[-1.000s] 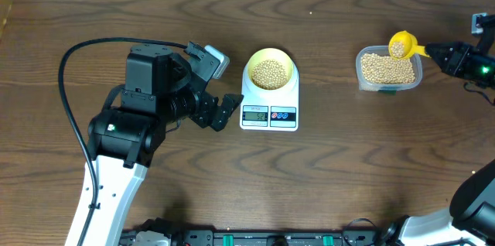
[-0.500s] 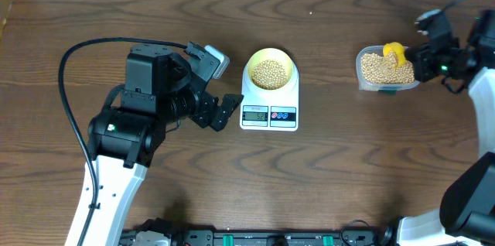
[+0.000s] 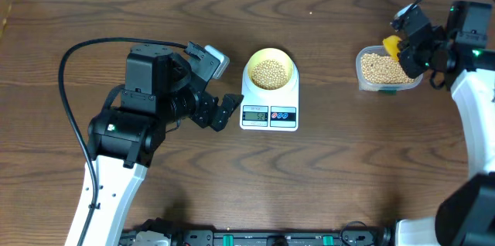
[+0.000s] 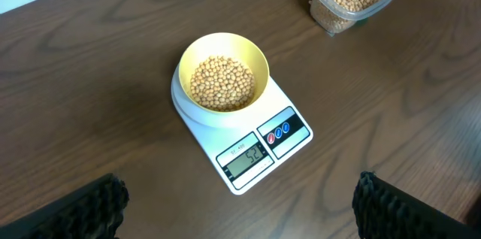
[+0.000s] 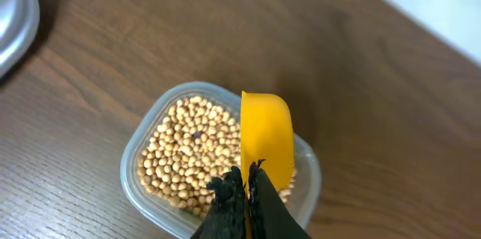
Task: Scoop item into bowl and weigh 50g on scale
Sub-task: 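Lower the scoop into the soybean tub with the right gripper, then lift the scoop from the tub and carry it left over the bowl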
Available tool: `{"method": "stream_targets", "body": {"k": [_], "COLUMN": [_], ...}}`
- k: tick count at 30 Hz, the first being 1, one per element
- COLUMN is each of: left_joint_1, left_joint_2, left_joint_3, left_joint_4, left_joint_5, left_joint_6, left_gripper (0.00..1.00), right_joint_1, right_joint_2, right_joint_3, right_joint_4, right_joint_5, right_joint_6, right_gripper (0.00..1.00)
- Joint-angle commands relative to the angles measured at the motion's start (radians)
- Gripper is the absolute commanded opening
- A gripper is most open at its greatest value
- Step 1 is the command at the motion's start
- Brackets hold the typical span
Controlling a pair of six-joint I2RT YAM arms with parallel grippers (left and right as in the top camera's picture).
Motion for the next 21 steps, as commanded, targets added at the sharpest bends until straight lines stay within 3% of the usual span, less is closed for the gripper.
{"method": "stream_targets", "body": {"k": [1,3,7,11,21], "left_joint_1": [0.005,0.005,0.005,0.005,0.005], "left_joint_2": [0.004,0.004,0.004,0.004,0.004], "left_joint_3": [-0.005,-0.005,-0.005,-0.005,-0.005], "left_joint_4": [0.001,0.001,0.001,0.001,0.001], "left_joint_5": [0.008,0.008,0.008,0.008,0.008], "left_joint_6": [-0.002,-0.002,-0.002,-0.002,-0.002], "left_gripper": [0.98,0.98,0.98,0.98,0.98], "right_joint_1": [0.006,0.006,0.006,0.03,0.226], "right_joint_2": [-0.073,-0.09,-0.103,-0.09,-0.029], "right_joint_3": [-0.001,-0.001,-0.001,-0.001,-0.001], "right_joint_4": [0.007,0.008,0.061,0.135,0.267], "right_joint_5": [-0.012,-0.049,-0.286,-0.496,-0.495], "right_joint_6": [0.055,0.091,0.212,0.245,0.245], "right_gripper": [0.01,0.01,0.01,0.01,0.01]}}
